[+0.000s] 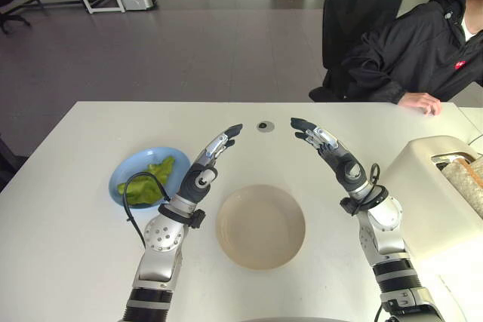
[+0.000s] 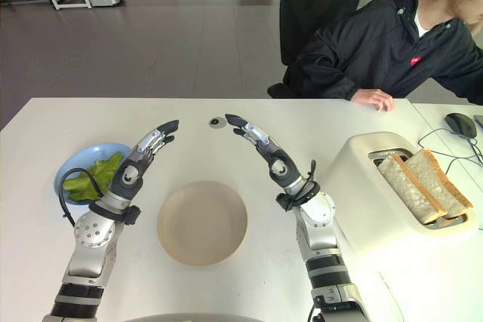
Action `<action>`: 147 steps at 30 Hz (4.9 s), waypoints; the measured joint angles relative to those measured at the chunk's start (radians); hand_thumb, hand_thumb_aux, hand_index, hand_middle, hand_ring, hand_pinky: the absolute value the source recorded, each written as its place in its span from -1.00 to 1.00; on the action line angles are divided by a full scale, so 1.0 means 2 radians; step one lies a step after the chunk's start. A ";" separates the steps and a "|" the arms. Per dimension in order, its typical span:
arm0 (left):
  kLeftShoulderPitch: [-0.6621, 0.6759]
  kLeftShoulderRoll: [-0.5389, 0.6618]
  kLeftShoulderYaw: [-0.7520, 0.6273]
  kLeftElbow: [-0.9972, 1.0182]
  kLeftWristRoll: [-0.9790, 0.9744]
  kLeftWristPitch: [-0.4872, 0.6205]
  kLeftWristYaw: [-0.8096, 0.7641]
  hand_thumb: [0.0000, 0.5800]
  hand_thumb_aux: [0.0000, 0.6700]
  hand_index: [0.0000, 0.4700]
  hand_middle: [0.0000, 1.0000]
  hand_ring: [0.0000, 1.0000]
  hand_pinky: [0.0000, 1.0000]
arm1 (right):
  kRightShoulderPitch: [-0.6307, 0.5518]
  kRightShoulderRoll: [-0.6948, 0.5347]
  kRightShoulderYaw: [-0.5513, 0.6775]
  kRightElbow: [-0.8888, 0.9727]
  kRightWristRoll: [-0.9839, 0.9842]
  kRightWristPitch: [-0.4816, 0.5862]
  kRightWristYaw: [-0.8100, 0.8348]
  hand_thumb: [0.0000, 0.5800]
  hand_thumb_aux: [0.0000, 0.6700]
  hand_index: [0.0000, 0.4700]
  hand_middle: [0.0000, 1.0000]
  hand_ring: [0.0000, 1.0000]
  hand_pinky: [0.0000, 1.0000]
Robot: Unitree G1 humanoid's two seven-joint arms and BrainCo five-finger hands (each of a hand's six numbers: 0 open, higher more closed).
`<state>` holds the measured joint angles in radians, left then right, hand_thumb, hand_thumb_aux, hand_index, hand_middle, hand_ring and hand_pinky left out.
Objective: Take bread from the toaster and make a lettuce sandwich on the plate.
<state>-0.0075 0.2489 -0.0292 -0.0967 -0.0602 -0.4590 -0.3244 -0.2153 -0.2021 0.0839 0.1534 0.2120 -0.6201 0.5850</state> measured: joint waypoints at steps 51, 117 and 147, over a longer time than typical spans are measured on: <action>-0.035 -0.006 -0.022 0.038 0.031 -0.015 0.000 -1.00 -1.00 -1.00 -1.00 -1.00 -1.00 | 0.258 -0.413 -0.414 -0.075 -0.303 0.166 0.024 -0.94 -0.97 -0.97 -1.00 -1.00 -1.00; 0.034 0.266 0.173 0.205 0.382 -0.063 0.236 -1.00 -1.00 -1.00 -1.00 -1.00 -1.00 | -0.099 -0.137 0.227 -0.116 -0.196 0.317 0.052 -1.00 -1.00 -1.00 -1.00 -1.00 -1.00; -0.085 0.333 -0.036 0.433 0.425 0.038 0.310 0.68 0.20 0.20 -1.00 -1.00 -1.00 | -0.055 -0.139 0.186 -0.118 -0.258 0.256 0.023 -1.00 -1.00 -1.00 -1.00 -1.00 -1.00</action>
<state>-0.1769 0.9144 -0.1012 0.7691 0.7901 -0.3839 0.2962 -0.3251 -0.4796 0.4563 -0.0819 -0.3038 -0.1084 0.6301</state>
